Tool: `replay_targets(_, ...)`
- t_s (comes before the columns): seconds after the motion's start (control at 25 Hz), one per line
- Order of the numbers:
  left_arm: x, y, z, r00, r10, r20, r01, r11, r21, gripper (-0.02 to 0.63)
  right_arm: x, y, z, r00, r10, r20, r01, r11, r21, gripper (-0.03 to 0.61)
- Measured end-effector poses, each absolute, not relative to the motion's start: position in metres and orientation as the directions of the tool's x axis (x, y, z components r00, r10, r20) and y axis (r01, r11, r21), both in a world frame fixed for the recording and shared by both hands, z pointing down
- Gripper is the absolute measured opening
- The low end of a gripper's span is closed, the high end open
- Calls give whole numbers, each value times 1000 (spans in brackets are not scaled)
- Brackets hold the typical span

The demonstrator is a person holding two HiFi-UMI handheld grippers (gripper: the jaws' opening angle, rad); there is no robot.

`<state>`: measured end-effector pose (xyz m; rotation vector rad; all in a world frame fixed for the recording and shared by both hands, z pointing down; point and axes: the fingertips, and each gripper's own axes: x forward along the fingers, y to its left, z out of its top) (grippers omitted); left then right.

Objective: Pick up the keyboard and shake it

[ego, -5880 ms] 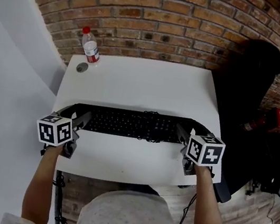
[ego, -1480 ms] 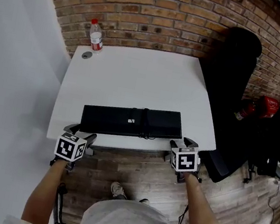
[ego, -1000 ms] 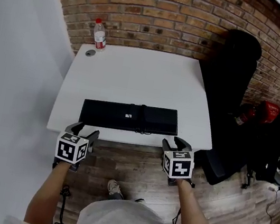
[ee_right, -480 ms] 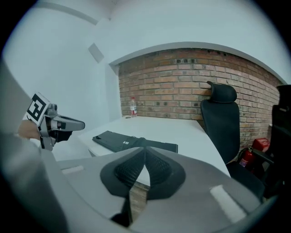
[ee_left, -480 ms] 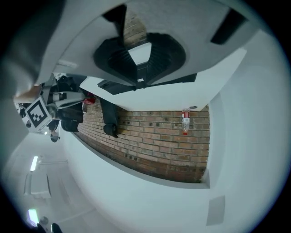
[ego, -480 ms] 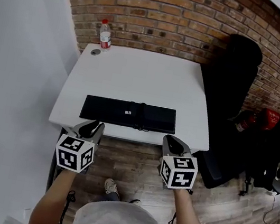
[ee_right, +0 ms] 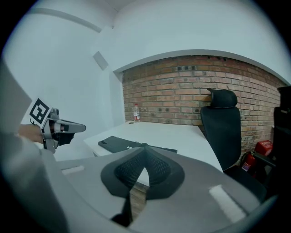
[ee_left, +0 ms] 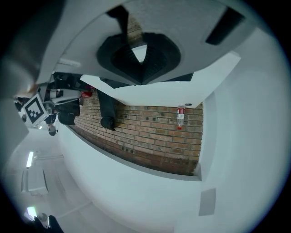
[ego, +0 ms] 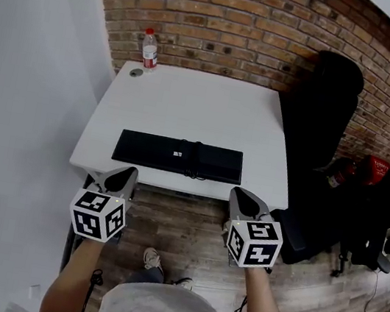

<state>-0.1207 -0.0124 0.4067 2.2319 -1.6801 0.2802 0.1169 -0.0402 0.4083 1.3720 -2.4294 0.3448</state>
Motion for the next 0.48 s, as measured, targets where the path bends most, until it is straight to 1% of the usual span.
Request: replay_targets(0.48,-110,0,402,278,-894,350,-960,-244,140,-6,122,-25,409,-505,-767,395,-846,531,-50,6)
